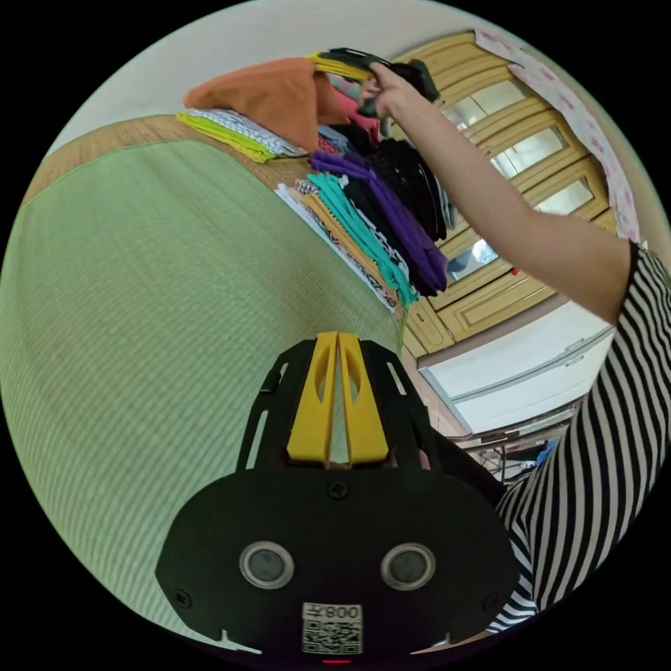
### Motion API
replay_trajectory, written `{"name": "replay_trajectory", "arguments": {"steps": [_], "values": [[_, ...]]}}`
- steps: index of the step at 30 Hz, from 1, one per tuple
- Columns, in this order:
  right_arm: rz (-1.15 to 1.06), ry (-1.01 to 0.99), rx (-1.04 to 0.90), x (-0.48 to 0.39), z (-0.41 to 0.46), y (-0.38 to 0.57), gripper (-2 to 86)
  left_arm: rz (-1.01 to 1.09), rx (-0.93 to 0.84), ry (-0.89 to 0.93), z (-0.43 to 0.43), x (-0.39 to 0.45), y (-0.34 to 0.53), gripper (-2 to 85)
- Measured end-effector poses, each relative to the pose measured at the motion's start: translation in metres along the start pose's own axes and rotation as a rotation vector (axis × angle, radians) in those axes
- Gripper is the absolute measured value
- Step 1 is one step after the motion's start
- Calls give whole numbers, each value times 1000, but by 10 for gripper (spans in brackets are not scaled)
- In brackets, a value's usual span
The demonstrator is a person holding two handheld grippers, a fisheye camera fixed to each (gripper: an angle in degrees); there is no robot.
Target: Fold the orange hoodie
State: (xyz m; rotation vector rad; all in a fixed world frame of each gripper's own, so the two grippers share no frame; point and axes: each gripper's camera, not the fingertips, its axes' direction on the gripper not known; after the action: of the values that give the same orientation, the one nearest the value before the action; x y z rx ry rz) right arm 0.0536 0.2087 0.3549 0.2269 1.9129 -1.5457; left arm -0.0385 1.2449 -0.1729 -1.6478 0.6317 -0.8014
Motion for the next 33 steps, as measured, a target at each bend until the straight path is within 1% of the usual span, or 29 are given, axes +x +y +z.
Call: {"name": "replay_trajectory", "arguments": {"steps": [2,3,5,6,8,9,10,11,12,13,14,15,17,19,21,23,25,27,29,30,32,33], "values": [[-171,-11,-58,-75,-12,22,16,-63,62,-18,-53,10,22,2],[-213,-15,-75,-93,-13,31,15,-83,77,-23,-67,13,29,2],[-369,-61,-167,-172,-16,80,15,-174,133,-66,-123,26,63,2],[-405,-78,-198,-192,-16,94,15,-194,143,-82,-136,30,72,2],[-502,-161,-348,-266,-5,158,16,-274,176,-162,-186,52,109,2],[-524,-184,-395,-284,1,175,16,-292,184,-179,-198,58,118,3],[-559,-230,-496,-318,16,214,16,-331,192,-214,-218,69,137,3],[-566,-282,-598,-348,34,252,17,-378,211,-242,-235,80,155,4],[-566,-312,-656,-361,45,271,17,-401,223,-246,-244,86,164,4],[-569,-368,-782,-383,68,308,18,-431,246,-241,-257,97,179,5],[-493,-441,-885,-395,88,336,19,-447,267,-245,-268,109,191,6],[-473,-462,-919,-401,94,349,19,-452,274,-250,-272,116,196,7],[-438,-413,-1002,-418,101,376,22,-428,268,-242,-280,141,204,13],[-439,-381,-995,-422,89,373,23,-393,240,-222,-276,159,201,22],[-381,-425,-1002,-417,76,361,24,-339,212,-178,-265,175,190,36],[-240,-512,-950,-397,50,343,25,-269,140,-103,-241,196,168,59],[-168,-514,-909,-383,28,334,27,-206,81,-82,-222,217,150,74],[-134,-437,-879,-371,7,328,31,-127,17,-96,-202,243,131,90],[-58,-331,-805,-349,-23,317,40,-44,-78,-123,-176,274,109,109],[-39,-310,-779,-343,-30,313,42,-28,-98,-124,-171,281,104,113],[26,-228,-652,-321,-58,294,60,25,-148,-144,-157,306,89,123],[29,-208,-628,-319,-62,290,65,30,-163,-156,-155,311,86,125]]}}
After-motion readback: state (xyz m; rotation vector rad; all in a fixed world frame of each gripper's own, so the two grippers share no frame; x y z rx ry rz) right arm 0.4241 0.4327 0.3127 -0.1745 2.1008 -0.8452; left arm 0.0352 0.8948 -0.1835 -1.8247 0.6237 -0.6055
